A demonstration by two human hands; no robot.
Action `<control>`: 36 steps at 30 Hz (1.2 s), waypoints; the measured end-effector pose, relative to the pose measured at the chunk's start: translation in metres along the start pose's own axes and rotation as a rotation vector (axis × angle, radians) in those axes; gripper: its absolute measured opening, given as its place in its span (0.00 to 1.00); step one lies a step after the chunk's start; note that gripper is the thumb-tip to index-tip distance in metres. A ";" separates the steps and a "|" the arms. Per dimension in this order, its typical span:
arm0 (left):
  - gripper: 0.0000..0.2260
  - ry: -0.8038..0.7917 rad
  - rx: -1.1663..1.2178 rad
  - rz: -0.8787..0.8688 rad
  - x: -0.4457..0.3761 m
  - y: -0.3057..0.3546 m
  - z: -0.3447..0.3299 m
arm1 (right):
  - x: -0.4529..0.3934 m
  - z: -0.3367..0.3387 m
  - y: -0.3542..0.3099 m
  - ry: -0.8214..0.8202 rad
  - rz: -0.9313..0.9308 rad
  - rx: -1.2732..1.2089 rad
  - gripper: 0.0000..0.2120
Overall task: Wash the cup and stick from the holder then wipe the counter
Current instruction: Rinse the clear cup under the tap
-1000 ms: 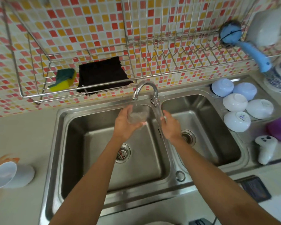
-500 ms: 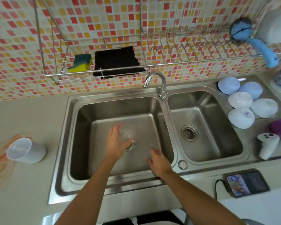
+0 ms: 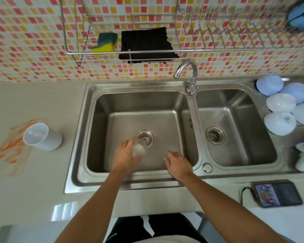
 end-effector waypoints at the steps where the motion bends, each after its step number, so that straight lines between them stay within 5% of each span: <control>1: 0.36 -0.036 -0.092 -0.017 0.001 -0.002 0.000 | -0.001 -0.001 0.000 -0.003 -0.007 0.016 0.22; 17: 0.31 -0.323 -0.987 -0.379 0.003 0.019 0.004 | 0.000 -0.004 0.001 -0.028 -0.038 0.082 0.19; 24: 0.31 -0.373 -1.051 -0.488 0.005 0.022 0.016 | -0.001 -0.006 0.001 -0.032 -0.043 0.078 0.21; 28: 0.33 -0.227 -0.905 -0.329 0.005 0.006 0.031 | -0.001 -0.006 0.001 -0.024 -0.027 0.091 0.22; 36: 0.33 0.428 -0.255 0.142 0.048 -0.049 0.097 | -0.003 -0.009 -0.037 0.031 0.115 0.143 0.29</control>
Point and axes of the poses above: each hand's wrist, its own x-axis away from the middle knuckle, its own z-axis out of the back of the hand, y = z × x, the point moved 6 cm from there along -x, towards the middle knuckle, and after that the axes turned 13 degrees about -z, right-handed, at the moved point
